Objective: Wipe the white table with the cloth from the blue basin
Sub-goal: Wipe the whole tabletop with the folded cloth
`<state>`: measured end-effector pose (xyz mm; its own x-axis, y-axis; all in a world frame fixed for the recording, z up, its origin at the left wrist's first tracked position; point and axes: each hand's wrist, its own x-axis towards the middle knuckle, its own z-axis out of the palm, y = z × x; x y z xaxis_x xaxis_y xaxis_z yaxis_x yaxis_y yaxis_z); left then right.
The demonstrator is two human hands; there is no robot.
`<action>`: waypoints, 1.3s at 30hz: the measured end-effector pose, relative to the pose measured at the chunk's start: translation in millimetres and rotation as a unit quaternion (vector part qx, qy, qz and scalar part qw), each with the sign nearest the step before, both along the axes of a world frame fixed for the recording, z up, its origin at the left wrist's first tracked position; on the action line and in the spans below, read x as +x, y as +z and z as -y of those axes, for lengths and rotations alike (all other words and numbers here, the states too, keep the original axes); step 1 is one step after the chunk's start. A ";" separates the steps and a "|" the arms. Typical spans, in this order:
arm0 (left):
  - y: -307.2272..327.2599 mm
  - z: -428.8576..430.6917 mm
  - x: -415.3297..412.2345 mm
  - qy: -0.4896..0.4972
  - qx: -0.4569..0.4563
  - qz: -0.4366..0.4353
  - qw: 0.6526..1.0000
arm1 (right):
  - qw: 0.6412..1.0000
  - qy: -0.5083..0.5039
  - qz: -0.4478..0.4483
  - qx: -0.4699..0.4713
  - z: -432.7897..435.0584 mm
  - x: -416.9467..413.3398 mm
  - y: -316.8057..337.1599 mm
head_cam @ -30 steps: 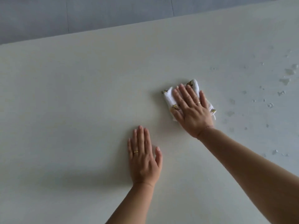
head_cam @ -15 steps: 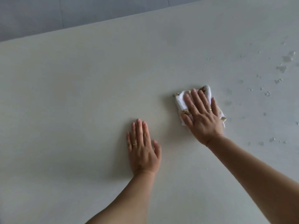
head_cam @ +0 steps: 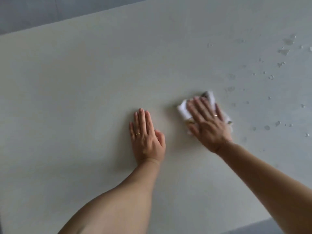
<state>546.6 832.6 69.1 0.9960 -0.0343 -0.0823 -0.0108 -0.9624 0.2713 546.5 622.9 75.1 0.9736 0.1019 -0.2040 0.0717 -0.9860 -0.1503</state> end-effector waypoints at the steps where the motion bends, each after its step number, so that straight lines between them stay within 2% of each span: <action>1: -1.1 0.1 -0.2 -0.002 0.003 0.001 1.000 | 0.998 -0.054 -0.013 -0.002 16.9 -0.9 1.3; 3: -2.8 0.7 0.3 -0.003 0.010 0.005 1.000 | 0.988 -0.156 -0.013 -0.004 24.8 -4.4 1.1; 6: -3.1 1.1 -0.4 -0.002 0.013 0.006 1.000 | 0.966 -0.259 -0.010 0.007 -23.4 -15.2 -0.5; 7: -3.3 0.8 -0.6 -0.004 0.011 0.008 1.000 | 0.971 -0.238 -0.009 0.009 -44.9 -24.9 0.2; 9: -3.7 0.8 -1.4 0.000 0.006 0.011 1.000 | 0.993 -0.116 -0.001 0.018 -74.3 -53.9 2.7; 11: -3.7 0.9 -1.9 0.004 0.006 0.015 1.000 | 0.999 0.018 0.017 0.030 -63.8 -74.4 3.4; 13: -4.0 1.2 -2.7 0.000 0.011 0.021 1.000 | 0.997 0.066 0.026 0.024 -29.1 -78.4 2.3; 15: -4.9 1.1 -2.7 0.001 0.016 0.024 1.000 | 1.000 0.016 0.011 0.005 6.7 -78.5 3.2; 17: -4.4 2.3 -4.3 0.010 0.033 0.024 0.999 | 0.996 -0.084 -0.012 -0.001 26.5 -78.8 3.1; 20: -3.6 7.1 -6.3 0.016 0.082 0.014 0.996 | 0.970 -0.243 -0.009 0.008 -5.6 -88.0 -3.4; 21: -2.8 8.4 -7.1 0.011 0.096 0.010 0.995 | 0.965 -0.260 -0.002 0.017 -26.5 -94.9 -3.9; 22: -1.6 8.9 -8.3 0.005 0.103 0.009 0.995 | 0.970 -0.242 0.003 0.020 -47.3 -104.8 -3.2; 24: 1.2 9.0 -15.0 0.006 0.105 0.014 0.994 | 0.991 -0.130 0.007 0.024 -75.1 -132.0 -0.4; 26: 4.9 9.0 -32.4 0.019 0.095 0.018 0.995 | 0.999 -0.003 0.016 0.030 -64.8 -149.3 -0.9; 28: 7.9 11.4 -61.6 0.035 0.077 0.018 0.996 | 0.996 0.080 0.025 0.017 -30.3 -148.5 -3.5; 30: 8.1 17.3 -98.0 0.046 0.057 0.009 0.997 | 0.998 0.060 0.025 0.001 5.1 -143.7 -3.1; 32: 6.4 27.3 -133.4 0.042 0.044 -0.008 0.998 | 0.999 -0.036 0.002 0.000 24.8 -141.9 0.3; 36: 0.0 38.8 -162.9 0.057 0.025 -0.017 0.998 | 0.975 -0.222 -0.008 0.021 -16.3 -161.6 0.9; 37: -1.1 38.7 -162.6 0.060 0.023 -0.016 0.998 | 0.976 -0.217 -0.012 0.029 -32.9 -172.2 1.1; 39: -1.2 38.3 -160.9 0.062 0.018 -0.014 0.998 | 0.991 -0.128 -0.012 0.038 -57.3 -198.6 4.6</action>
<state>385.7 794.3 68.0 0.9896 0.0930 -0.1095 0.1168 -0.9648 0.2357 348.0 680.2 79.6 0.9643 -0.1324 -0.2295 -0.1844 -0.9573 -0.2226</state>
